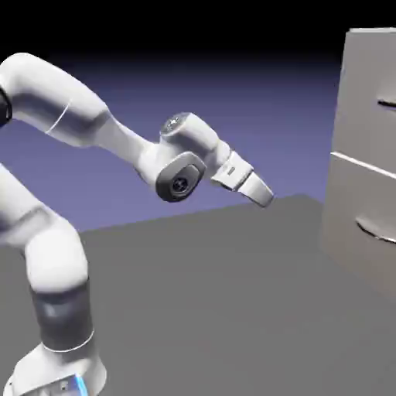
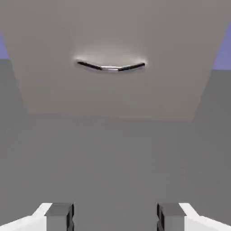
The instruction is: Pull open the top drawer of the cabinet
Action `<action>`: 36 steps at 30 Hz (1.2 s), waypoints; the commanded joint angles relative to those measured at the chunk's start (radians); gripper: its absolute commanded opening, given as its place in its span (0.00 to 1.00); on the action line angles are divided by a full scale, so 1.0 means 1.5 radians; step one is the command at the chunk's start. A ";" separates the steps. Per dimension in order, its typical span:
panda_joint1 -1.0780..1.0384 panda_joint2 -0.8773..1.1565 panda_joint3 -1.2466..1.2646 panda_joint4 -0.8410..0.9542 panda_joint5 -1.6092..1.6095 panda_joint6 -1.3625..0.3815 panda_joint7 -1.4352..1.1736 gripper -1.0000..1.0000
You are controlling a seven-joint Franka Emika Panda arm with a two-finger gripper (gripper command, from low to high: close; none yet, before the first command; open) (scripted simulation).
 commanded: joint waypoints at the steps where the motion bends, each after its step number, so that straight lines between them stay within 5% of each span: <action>1: 0.022 -0.003 -0.017 0.015 -0.022 -0.002 -0.029 0.50; 36: 0.779 -0.114 -0.609 0.527 -0.798 -0.082 -1.044 0.50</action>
